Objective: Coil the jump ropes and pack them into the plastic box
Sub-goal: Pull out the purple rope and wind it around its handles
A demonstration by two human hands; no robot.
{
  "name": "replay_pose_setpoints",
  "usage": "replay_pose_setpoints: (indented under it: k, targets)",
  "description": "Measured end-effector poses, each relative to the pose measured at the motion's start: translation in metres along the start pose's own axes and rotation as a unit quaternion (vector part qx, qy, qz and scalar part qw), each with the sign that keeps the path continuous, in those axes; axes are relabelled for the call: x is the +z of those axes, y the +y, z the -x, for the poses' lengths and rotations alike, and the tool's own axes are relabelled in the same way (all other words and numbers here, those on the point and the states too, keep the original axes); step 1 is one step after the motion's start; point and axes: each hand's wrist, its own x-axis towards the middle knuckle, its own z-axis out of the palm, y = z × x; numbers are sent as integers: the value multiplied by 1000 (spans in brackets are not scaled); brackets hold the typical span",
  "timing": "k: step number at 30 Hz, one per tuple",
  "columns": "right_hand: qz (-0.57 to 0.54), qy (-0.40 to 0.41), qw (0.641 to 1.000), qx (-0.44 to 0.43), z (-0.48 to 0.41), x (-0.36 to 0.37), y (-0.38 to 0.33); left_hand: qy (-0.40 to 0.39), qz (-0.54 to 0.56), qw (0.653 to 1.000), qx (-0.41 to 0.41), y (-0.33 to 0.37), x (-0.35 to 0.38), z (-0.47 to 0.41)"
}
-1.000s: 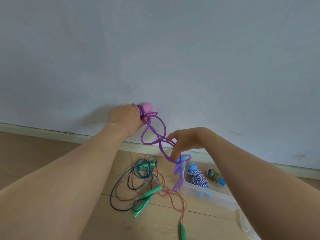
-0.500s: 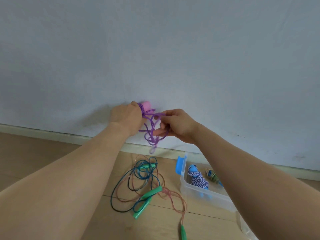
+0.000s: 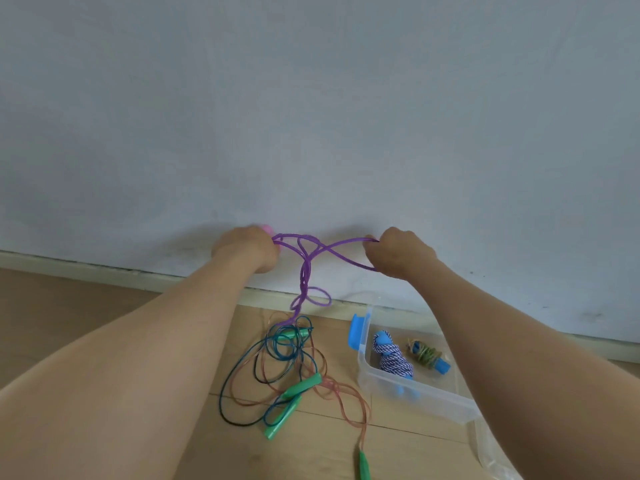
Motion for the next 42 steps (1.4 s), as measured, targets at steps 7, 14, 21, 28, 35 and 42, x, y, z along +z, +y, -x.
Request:
replay_pose_setpoints:
  k: [7, 14, 21, 28, 35, 42]
  targets:
    - [-578, -363, 728, -64, 15, -5, -19, -115, 250, 960, -55, 9, -9, 5]
    - [-581, -215, 783, -60, 14, -6, -30, -164, 394, 904, 40, 13, -20, 13]
    - [-289, -206, 911, -210, 17, 16, -41, -137, 394, 909, 17, 19, -21, 16]
    - [-416, -123, 885, -172, 25, 20, -50, -121, 459, 876, -85, 18, -30, 21]
    - [-747, 69, 659, 42, 20, -13, -41, -108, 522, 820, -208, -10, -35, 25]
    - [-612, 201, 737, 206, 16, -31, 3, -41, 728, 626, -277, -3, -47, 34]
